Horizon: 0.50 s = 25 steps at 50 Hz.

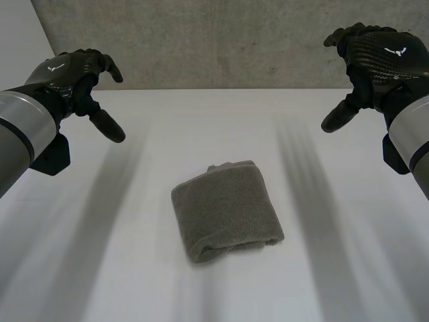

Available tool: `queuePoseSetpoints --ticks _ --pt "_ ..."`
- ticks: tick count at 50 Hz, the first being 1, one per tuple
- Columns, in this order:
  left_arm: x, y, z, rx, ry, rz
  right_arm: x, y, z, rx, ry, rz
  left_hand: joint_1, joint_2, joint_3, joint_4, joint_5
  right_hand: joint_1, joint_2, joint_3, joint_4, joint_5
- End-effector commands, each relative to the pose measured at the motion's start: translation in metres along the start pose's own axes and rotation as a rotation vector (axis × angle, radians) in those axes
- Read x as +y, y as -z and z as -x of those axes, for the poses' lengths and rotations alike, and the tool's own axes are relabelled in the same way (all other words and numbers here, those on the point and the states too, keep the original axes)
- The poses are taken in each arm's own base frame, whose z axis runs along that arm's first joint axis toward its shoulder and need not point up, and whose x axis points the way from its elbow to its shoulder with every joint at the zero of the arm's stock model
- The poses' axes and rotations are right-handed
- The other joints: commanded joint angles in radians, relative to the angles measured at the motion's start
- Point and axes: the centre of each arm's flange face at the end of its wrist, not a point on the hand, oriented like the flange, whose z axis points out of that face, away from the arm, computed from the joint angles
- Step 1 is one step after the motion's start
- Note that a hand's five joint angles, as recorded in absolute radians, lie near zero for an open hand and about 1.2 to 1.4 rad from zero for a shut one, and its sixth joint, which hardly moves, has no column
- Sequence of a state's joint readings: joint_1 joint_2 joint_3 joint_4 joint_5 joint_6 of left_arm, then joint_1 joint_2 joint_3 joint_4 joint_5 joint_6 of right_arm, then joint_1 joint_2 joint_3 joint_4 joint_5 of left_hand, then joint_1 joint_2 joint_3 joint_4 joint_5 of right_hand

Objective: Fold the towel.

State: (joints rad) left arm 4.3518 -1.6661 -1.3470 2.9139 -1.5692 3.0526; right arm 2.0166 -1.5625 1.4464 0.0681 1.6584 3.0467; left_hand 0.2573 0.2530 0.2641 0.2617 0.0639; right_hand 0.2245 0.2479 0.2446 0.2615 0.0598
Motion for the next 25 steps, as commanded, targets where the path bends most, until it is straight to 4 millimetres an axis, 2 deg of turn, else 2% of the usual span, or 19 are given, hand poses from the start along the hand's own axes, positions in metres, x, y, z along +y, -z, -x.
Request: queuePoseSetpoints --ticks 1,9,25 --pt "-0.005 0.004 -0.001 0.004 0.0 -0.016 0.002 -0.001 -0.002 0.008 -0.001 0.006 -0.067 -0.063 -0.074 -0.072 -0.048 -0.05 -0.073 -0.07 -0.087 -0.06" --pt "-0.011 0.009 -0.002 0.006 0.001 -0.039 0.004 -0.001 -0.001 0.004 -0.001 0.018 -0.067 -0.063 -0.074 -0.072 -0.048 -0.05 -0.073 -0.07 -0.087 -0.06" --pt "-0.011 0.009 -0.002 0.008 0.004 -0.039 0.016 -0.005 0.005 -0.026 0.009 0.07 -0.067 -0.063 -0.074 -0.072 -0.048 -0.05 -0.073 -0.07 -0.087 -0.06"
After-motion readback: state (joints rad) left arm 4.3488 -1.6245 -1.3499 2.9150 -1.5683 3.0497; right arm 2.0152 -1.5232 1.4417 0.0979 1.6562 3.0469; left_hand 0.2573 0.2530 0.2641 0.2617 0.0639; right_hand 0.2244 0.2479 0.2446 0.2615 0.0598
